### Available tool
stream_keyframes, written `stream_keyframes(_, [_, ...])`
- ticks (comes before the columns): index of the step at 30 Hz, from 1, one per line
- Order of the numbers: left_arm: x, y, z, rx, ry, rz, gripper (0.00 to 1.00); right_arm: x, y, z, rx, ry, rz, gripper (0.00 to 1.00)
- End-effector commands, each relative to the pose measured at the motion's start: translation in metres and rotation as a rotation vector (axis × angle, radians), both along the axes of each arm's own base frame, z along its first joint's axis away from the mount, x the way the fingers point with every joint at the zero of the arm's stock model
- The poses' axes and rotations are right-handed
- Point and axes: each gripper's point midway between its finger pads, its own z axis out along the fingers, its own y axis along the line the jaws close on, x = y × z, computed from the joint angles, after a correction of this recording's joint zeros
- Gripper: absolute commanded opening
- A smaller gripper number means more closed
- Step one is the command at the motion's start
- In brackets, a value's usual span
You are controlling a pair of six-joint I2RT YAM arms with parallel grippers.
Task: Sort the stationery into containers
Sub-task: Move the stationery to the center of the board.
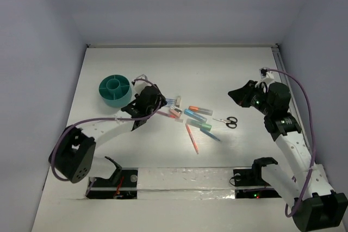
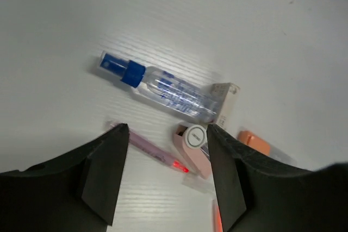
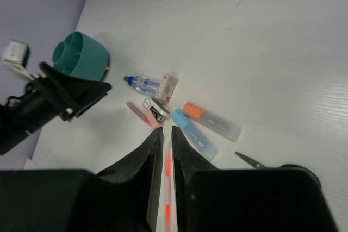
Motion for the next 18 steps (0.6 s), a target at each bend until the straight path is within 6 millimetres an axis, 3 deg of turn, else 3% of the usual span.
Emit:
stream_keyframes(1, [0.011,0.007,-0.002,-0.002,0.005,0.097,0.57,-0.002,0.013,0.015,0.027,-0.072,0.066,0.22])
stream_keyframes(3, [0.014,0.007,-0.007,0.001,0.014,0.111,0.65,-0.005,0.019,0.012,0.032,-0.062,0.095,0.27])
stream_keyframes(18, [0.042,-0.01,-0.03,0.025,0.065,0.099,0.65,-0.012,0.034,0.004,0.022,-0.048,0.167,0.28])
